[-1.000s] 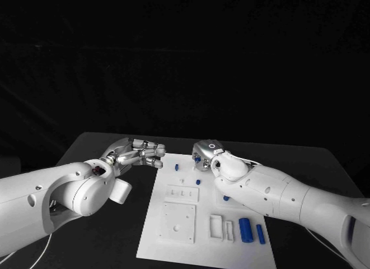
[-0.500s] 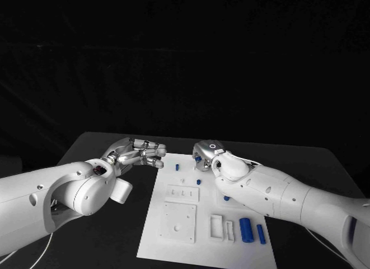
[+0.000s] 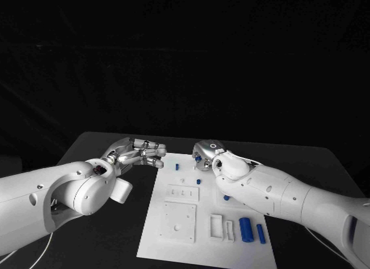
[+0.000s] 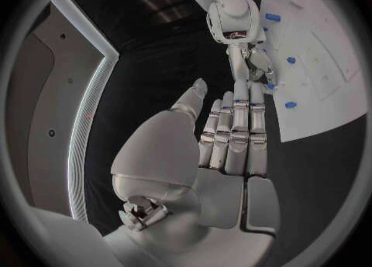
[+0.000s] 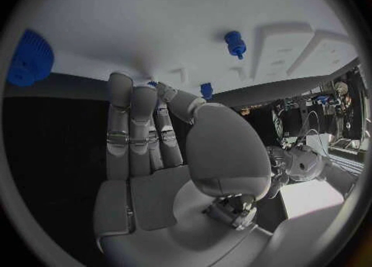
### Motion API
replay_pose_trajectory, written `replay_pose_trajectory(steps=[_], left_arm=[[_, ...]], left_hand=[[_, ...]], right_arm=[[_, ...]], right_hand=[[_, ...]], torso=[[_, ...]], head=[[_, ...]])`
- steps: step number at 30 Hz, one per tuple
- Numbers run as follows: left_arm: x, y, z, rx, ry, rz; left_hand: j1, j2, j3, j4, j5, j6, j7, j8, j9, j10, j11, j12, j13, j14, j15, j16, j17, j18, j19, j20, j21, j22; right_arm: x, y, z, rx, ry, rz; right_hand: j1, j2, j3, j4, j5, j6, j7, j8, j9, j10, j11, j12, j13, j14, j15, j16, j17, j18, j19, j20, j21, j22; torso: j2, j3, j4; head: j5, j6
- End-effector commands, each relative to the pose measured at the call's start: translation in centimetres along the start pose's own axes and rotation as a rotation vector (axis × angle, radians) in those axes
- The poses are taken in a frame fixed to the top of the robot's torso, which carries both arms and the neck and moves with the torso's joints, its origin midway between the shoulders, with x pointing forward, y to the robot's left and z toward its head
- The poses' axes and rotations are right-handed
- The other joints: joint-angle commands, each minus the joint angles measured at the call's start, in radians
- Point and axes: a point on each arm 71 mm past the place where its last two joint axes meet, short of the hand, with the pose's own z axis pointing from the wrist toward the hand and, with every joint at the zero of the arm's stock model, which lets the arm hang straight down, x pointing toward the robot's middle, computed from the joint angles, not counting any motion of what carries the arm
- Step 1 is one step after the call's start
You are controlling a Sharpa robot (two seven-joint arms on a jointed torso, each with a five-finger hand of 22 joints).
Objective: Assemble the parts on the task board
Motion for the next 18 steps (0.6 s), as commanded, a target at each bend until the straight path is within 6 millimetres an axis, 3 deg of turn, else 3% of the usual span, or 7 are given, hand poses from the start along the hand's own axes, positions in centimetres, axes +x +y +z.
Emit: replay_pose_trajectory(steps=[1, 18], left_arm=[[0.24, -0.14, 0.05, 0.006, 0.019, -0.001], [0.21, -0.13, 0.04, 0.005, 0.017, 0.000]], left_hand=[[-0.001, 0.001, -0.005, 0.002, -0.006, 0.004, 0.001, 0.004, 0.002, -0.007, 0.003, 0.003, 0.002, -0.007, 0.000, 0.004, 0.000, -0.007, -0.006, 0.003, 0.006, -0.001], [-0.001, 0.001, -0.006, 0.002, -0.007, 0.002, 0.001, 0.004, 0.002, -0.008, 0.003, 0.003, 0.002, -0.007, 0.000, 0.004, -0.001, -0.007, -0.006, 0.003, 0.006, -0.003]], right_arm=[[0.90, 0.49, -0.25, -0.026, 0.051, 0.005], [0.67, 0.67, -0.30, -0.040, 0.028, 0.025]], right_hand=[[0.000, -0.006, 0.002, -0.001, 0.002, -0.002, 0.001, -0.001, 0.000, 0.001, -0.006, 0.004, 0.001, 0.000, 0.008, -0.004, -0.001, 0.017, 0.014, 0.009, -0.005, 0.002], [0.006, 0.001, 0.006, -0.012, 0.003, 0.013, -0.002, -0.001, 0.001, 0.054, -0.018, 0.004, 0.001, 0.000, 0.001, -0.003, -0.002, 0.016, 0.016, 0.003, -0.009, 0.016]], torso=[[0.000, -0.0007, 0.0005], [0.000, -0.0012, 0.0002]], head=[[0.000, 0.000], [0.005, -0.002]])
